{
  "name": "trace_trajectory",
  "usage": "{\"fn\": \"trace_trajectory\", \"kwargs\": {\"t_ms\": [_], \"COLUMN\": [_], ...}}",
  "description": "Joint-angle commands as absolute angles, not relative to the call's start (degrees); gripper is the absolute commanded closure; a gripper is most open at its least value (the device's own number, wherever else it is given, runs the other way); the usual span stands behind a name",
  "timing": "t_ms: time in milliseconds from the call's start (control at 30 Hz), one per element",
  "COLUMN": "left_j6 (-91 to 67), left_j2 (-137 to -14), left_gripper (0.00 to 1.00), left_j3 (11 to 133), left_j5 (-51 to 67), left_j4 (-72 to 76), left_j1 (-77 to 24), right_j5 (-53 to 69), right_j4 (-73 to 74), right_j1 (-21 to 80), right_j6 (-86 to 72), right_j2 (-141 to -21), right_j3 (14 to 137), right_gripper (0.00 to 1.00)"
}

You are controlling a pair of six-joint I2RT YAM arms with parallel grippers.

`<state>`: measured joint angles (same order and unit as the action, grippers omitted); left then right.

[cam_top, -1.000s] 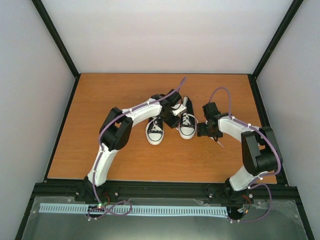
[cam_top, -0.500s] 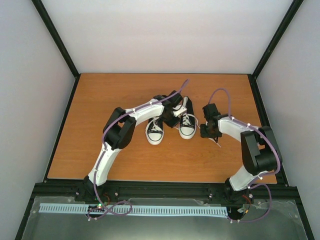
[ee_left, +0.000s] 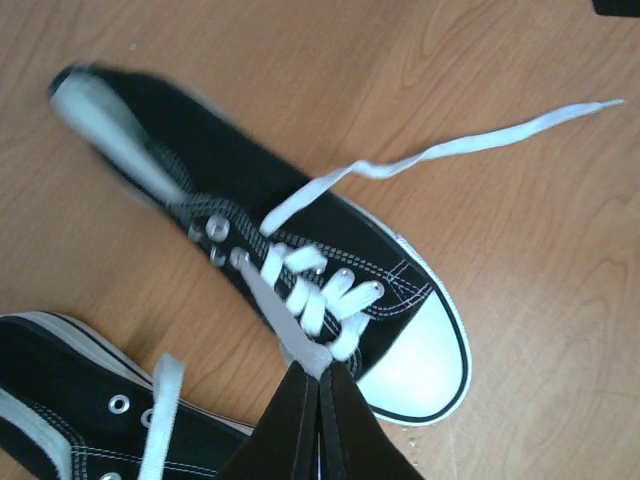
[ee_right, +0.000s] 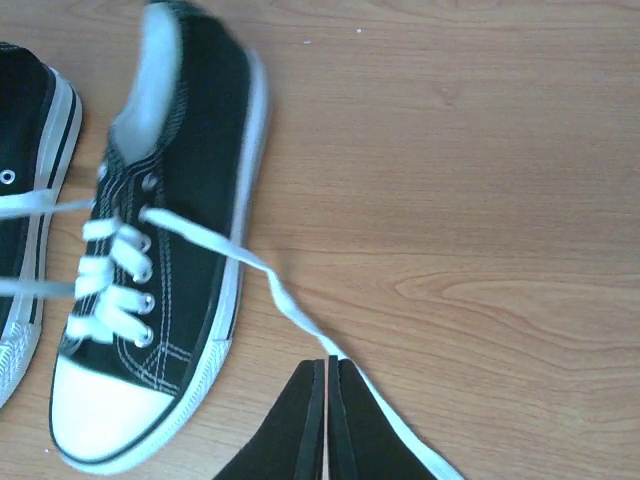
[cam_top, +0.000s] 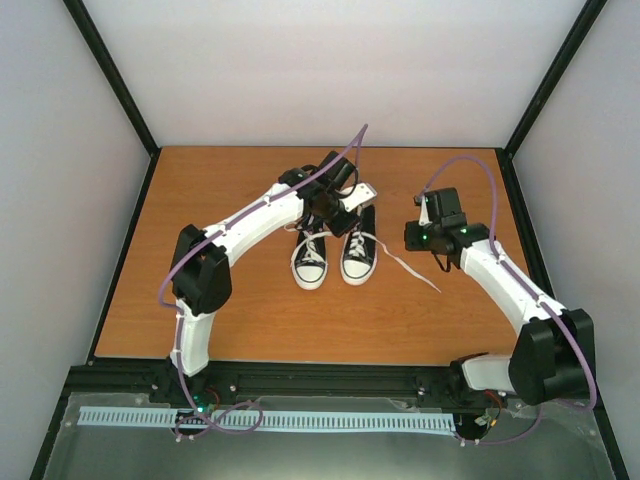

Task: Tie the shoes
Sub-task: Adjust the shoe at the center of the board.

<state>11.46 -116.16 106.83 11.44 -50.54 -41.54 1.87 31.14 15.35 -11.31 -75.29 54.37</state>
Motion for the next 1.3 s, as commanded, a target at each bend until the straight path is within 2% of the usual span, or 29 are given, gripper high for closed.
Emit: {"fn": "trace_trajectory", "kwargs": {"t_ms": [0, 67, 167, 267, 400, 467, 667, 800, 1000, 1133, 1267], "left_j6": [13.2, 12.9, 12.9, 12.8, 12.6, 12.6, 12.7, 12.6, 12.6, 13.0, 12.9], "left_j2": [-115.0, -115.4, -116.2, -117.6, -119.2, -119.8, -121.6, -122.9, -121.3, -120.5, -121.0], "left_gripper": [0.99, 0.99, 0.99, 0.99, 0.99, 0.99, 0.99, 0.99, 0.99, 0.99, 0.99], "left_j3": [109.4, 110.5, 112.4, 115.3, 117.1, 117.2, 118.5, 119.8, 116.8, 115.2, 115.1], "left_j5": [16.7, 18.0, 19.4, 21.7, 21.5, 20.6, 20.5, 21.1, 21.7, 20.8, 20.6], "left_j4": [-54.8, -56.0, -57.6, -59.5, -59.5, -58.9, -58.8, -59.8, -59.3, -58.7, -58.7], "left_j1": [-41.8, -41.8, -41.8, -41.7, -41.2, -40.5, -37.8, -36.9, -36.0, -35.4, -35.2], "right_j5": [-0.9, -3.0, -1.7, 6.2, 20.9, 22.0, 19.3, 25.2, 24.7, 22.8, 24.7], "right_j4": [35.5, 37.1, 36.9, 32.8, 22.9, 20.0, 16.5, 10.3, 2.7, 0.4, -0.9], "right_j1": [15.1, 15.1, 15.1, 15.3, 18.1, 20.4, 21.7, 23.0, 24.0, 24.1, 25.5], "right_j6": [-10.9, -11.3, -12.2, -11.3, -9.1, -8.3, -7.8, -7.9, -7.4, -7.9, -6.4], "right_j2": [-76.9, -80.2, -84.3, -83.1, -78.0, -77.1, -81.2, -85.1, -90.2, -94.2, -97.5], "right_j3": [55.6, 55.8, 55.5, 53.9, 49.7, 48.4, 48.5, 48.0, 49.0, 51.1, 52.5], "right_gripper": [0.92, 0.83, 0.81, 0.79, 0.63, 0.54, 0.51, 0.41, 0.43, 0.51, 0.48]}}
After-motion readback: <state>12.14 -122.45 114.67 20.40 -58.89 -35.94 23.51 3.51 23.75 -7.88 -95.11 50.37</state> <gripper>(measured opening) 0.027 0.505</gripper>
